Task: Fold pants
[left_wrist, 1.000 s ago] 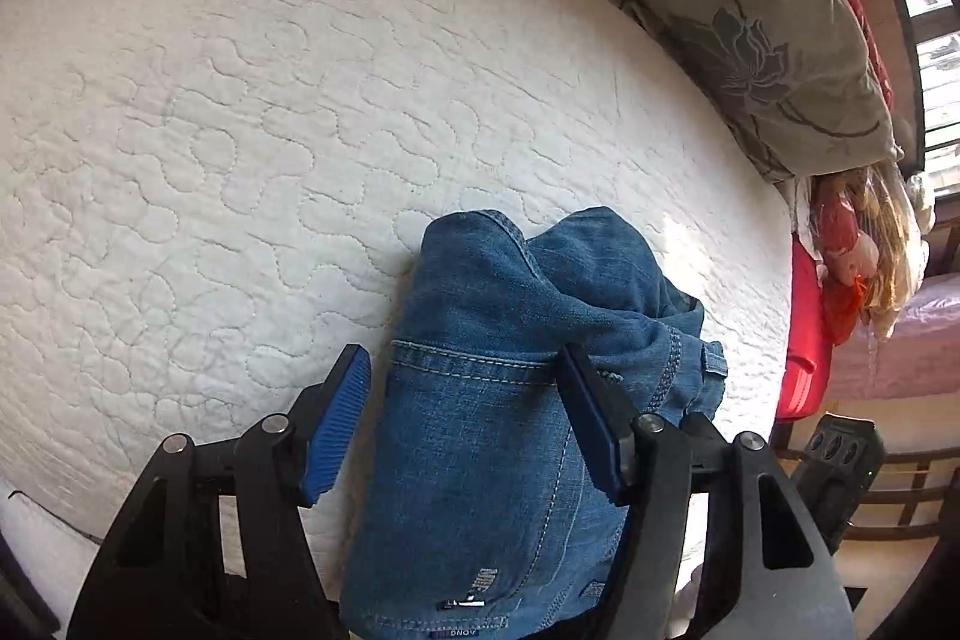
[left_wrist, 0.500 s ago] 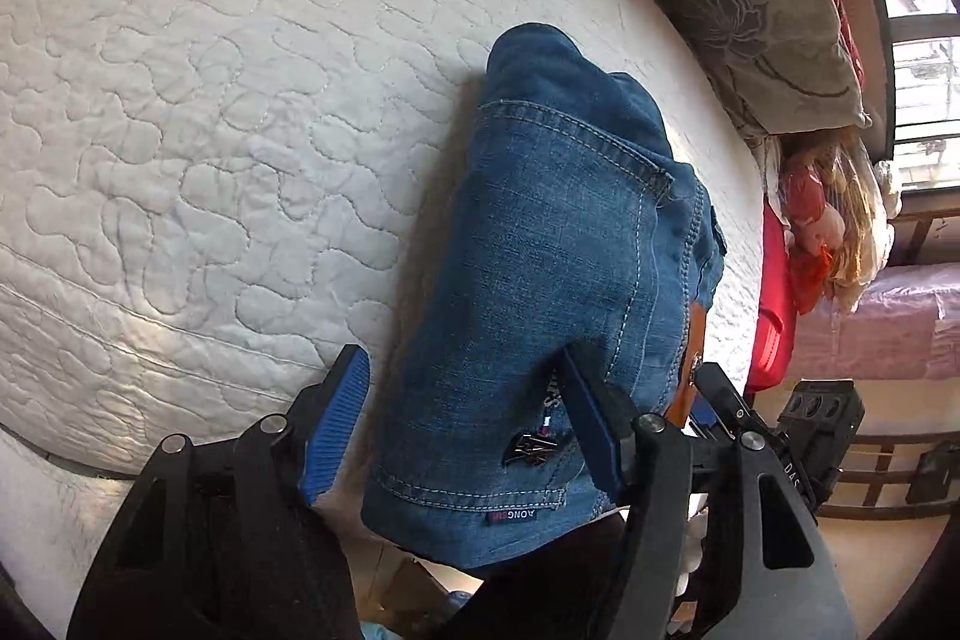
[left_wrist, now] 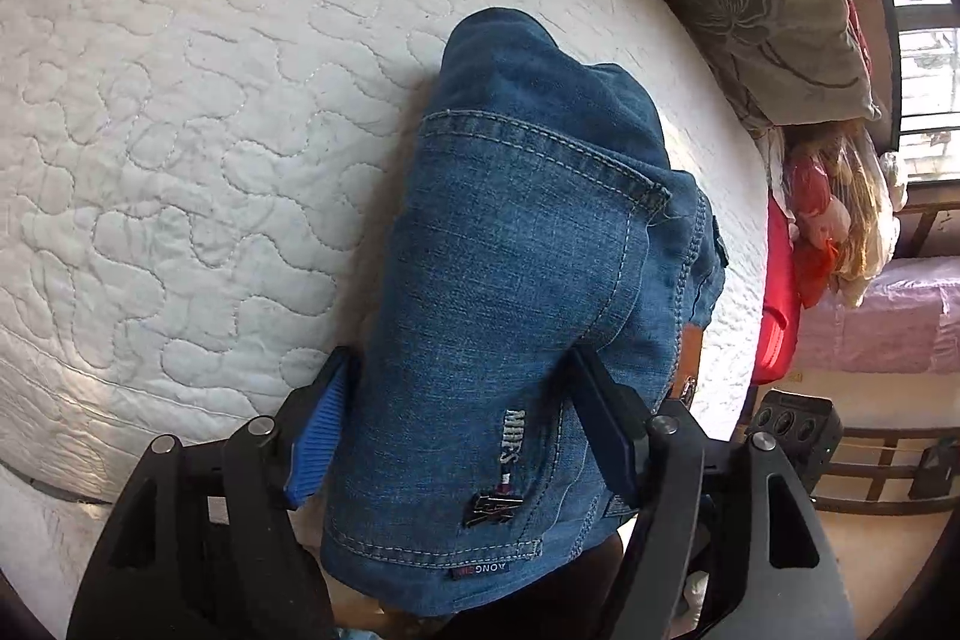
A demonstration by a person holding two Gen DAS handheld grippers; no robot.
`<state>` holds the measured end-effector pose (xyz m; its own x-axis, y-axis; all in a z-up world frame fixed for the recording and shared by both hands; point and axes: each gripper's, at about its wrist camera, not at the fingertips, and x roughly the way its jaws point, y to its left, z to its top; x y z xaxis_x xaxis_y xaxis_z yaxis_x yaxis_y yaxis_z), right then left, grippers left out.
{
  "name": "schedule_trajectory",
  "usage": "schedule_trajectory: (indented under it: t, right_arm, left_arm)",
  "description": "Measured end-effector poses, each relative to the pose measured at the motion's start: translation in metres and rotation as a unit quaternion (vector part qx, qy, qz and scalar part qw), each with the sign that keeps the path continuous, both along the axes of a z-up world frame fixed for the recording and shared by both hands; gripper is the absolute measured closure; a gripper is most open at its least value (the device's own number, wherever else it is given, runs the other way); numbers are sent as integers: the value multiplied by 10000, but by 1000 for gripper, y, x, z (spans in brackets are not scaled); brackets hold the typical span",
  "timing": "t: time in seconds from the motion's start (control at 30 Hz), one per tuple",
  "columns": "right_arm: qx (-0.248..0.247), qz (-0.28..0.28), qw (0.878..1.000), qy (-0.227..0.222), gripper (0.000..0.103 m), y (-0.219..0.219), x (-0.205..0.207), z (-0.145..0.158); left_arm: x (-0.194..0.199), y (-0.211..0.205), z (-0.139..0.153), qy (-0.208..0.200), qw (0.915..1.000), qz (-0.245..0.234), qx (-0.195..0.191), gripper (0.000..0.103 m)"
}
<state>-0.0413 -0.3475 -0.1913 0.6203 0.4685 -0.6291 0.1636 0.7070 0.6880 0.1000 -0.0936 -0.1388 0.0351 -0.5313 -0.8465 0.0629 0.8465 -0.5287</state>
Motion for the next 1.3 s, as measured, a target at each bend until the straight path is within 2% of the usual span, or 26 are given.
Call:
schedule_trajectory:
  t: [0.13, 0.23, 0.3, 0.43, 0.67, 0.87, 0.97, 1.0, 1.03, 1.07, 1.1, 1.13, 1.17, 1.3]
  right_arm:
    - [-390, 9, 9992, 28, 33, 8, 0, 6]
    - [-838, 51, 9965, 33, 44, 19, -1, 15]
    - [-1041, 44, 9946, 19, 51, 23, -2, 21]
    - [-1644, 103, 9862, -160, 55, 38, -4, 38]
    - [-2092, 327, 9763, -444, 56, 67, 14, 70]
    - [-2209, 532, 9697, -901, 56, 109, 63, 106]
    - [-2361, 624, 9628, -1157, 52, 135, 90, 113]
    - [-2339, 672, 9643, -1048, 47, 139, 103, 106]
    - [-2256, 722, 9684, -783, 46, 141, 117, 94]
    - [-2144, 727, 9732, -402, 46, 140, 129, 78]
    - [-1968, 707, 9778, -96, 44, 138, 137, 66]
    - [-1800, 673, 9814, 45, 44, 136, 139, 58]
    - [-1714, 613, 9833, -5, 44, 132, 136, 56]
    - [-1601, 469, 9858, -181, 44, 119, 117, 63]
  left_arm:
    - [-9, -9, 10, -460, 9982, -71, 389, 42]
    - [-18, -13, 21, -779, 9951, -235, 563, 55]
    - [-22, -14, 30, -982, 9925, -332, 641, 58]
    - [-22, -11, 40, -1085, 9921, -316, 546, 60]
    - [-4, 19, 61, -1254, 9917, 22, 283, 61]
    - [33, 66, 81, -1466, 9872, 571, 266, 61]
    - [56, 95, 88, -1645, 9817, 925, 256, 60]
    - [66, 103, 84, -1706, 9785, 1060, 474, 59]
    - [75, 109, 75, -1717, 9741, 1173, 892, 59]
    - [85, 117, 64, -1561, 9721, 1232, 1245, 59]
    - [92, 126, 51, -1296, 9757, 1237, 1262, 59]
    - [95, 136, 41, -1040, 9806, 1279, 1062, 59]
    - [93, 148, 34, -917, 9821, 1392, 879, 59]
    - [75, 177, 26, -935, 9789, 1655, 751, 59]
